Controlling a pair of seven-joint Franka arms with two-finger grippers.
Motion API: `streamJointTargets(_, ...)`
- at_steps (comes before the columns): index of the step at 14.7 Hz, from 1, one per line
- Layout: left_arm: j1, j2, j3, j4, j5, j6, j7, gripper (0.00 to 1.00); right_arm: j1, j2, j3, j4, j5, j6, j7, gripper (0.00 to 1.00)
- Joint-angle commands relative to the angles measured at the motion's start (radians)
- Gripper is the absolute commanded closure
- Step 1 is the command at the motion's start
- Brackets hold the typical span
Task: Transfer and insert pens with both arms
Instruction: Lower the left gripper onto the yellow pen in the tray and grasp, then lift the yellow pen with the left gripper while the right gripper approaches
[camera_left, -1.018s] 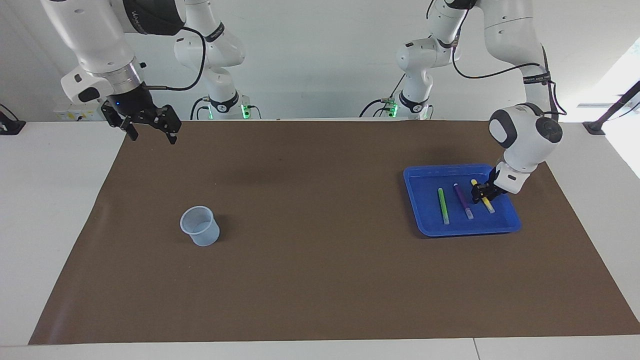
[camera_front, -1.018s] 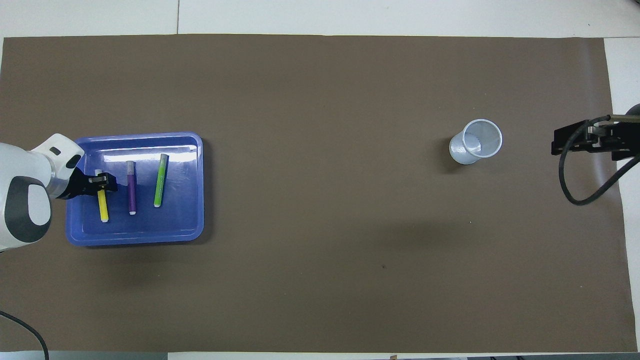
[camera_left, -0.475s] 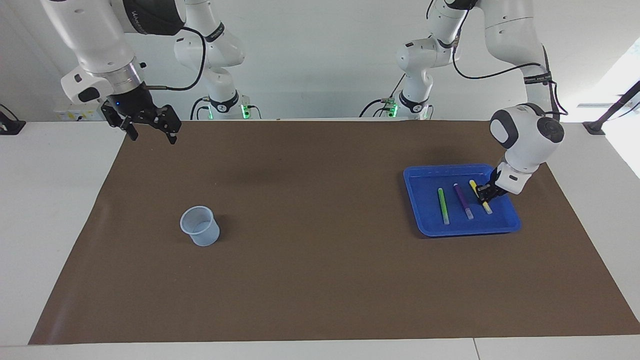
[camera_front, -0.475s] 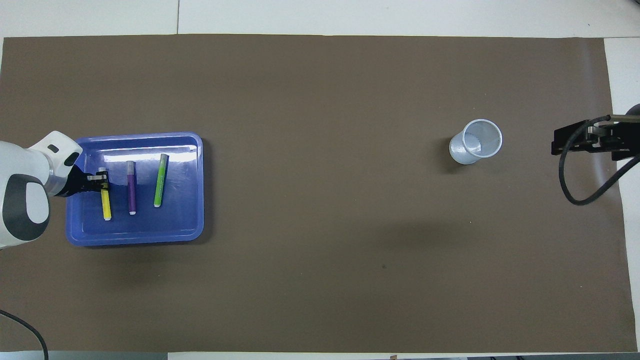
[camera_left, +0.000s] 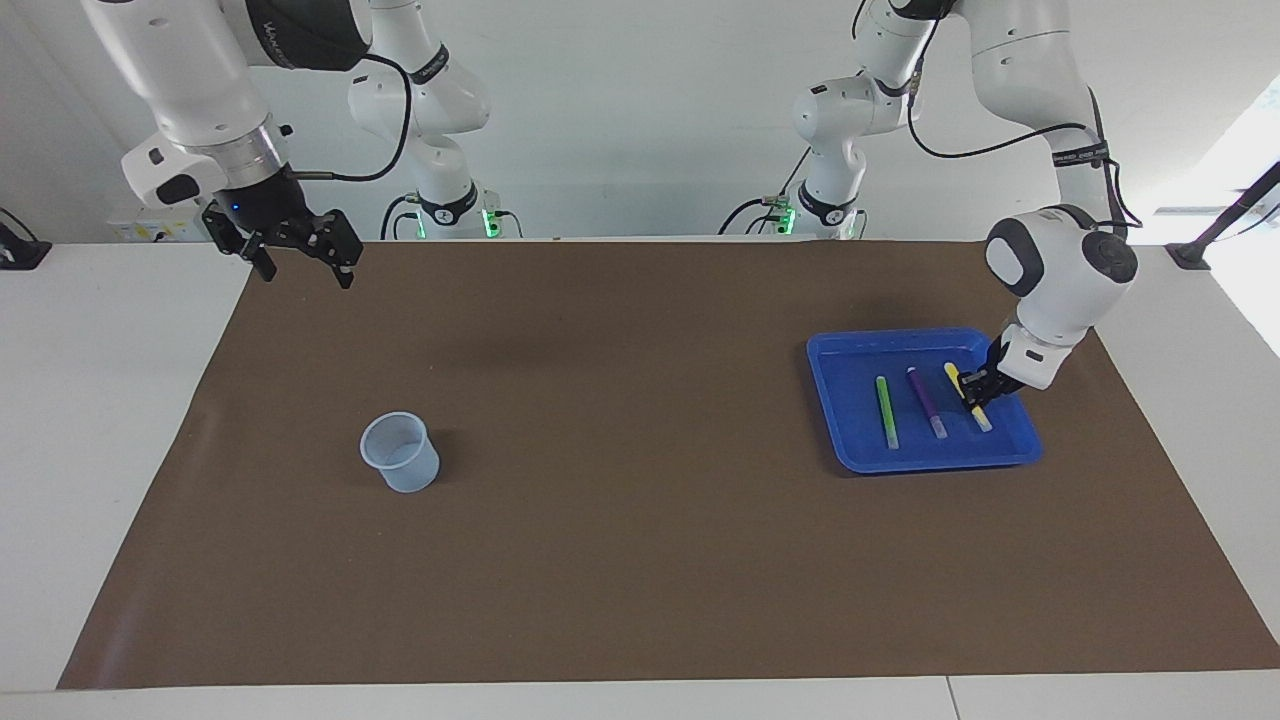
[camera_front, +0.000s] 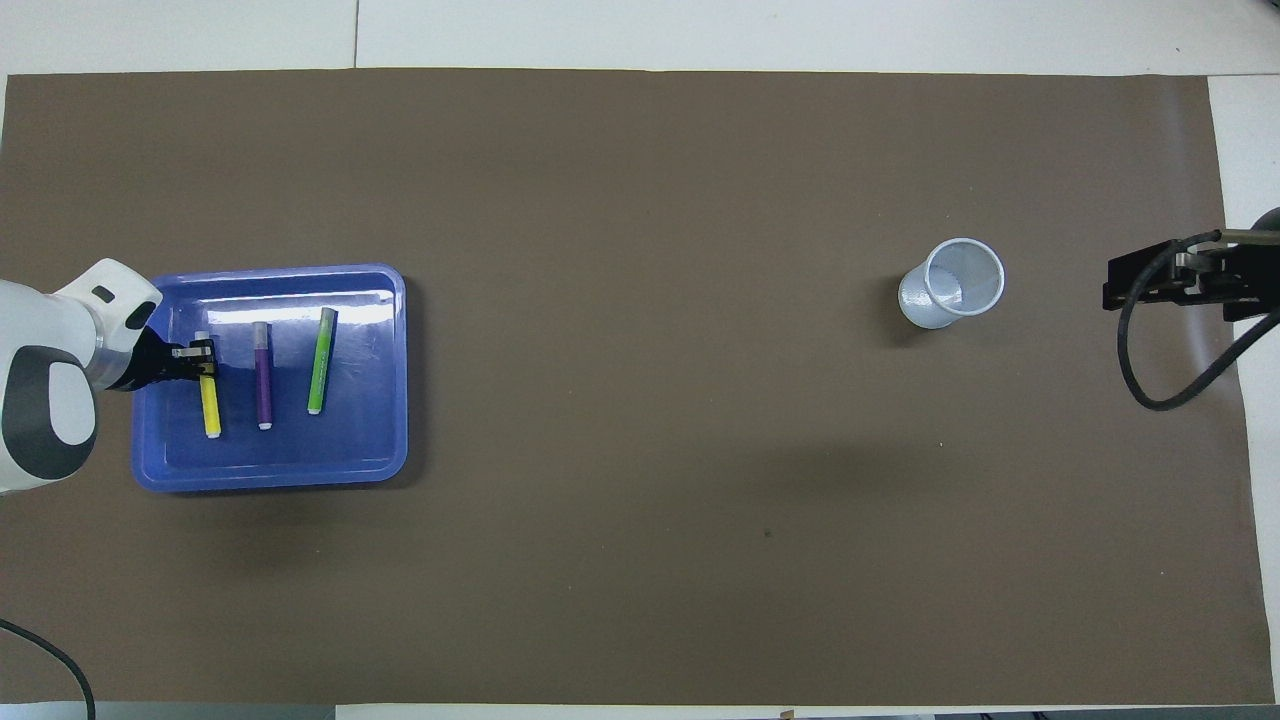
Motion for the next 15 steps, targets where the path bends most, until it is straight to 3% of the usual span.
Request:
streamJointTargets(1,-0.003,0.031,-0.002,0.155,-0.015,-0.171,-0.014,1.00,-0.010,-0.004,0.007,0.000,-0.003,-0.016,-0.011,0.00)
streamJointTargets(4,-0.013,0.025,-0.010,0.286,-0.090,-0.356,-0.118,1.00,-0.010,-0.004,0.007,0.000,-0.003,-0.016,-0.011,0.00)
streamJointTargets(8,-0.038,0.011,-0.047,0.453,-0.249,-0.575,-0.458,1.00,-0.010,-0.004,0.007,0.000,-0.003,-0.016,-0.011,0.00)
streamJointTargets(12,-0.046,-0.067,-0.107,0.469,-0.401,-0.634,-0.829,1.00,-0.011,-0.004,0.007,0.000,-0.003,-0.017,-0.014,0.00)
streamJointTargets(15,-0.108,-0.110,-0.116,0.464,-0.498,-0.631,-1.091,1.00,-0.010,-0.006,0.007,-0.001,-0.003,-0.019,-0.014,0.00)
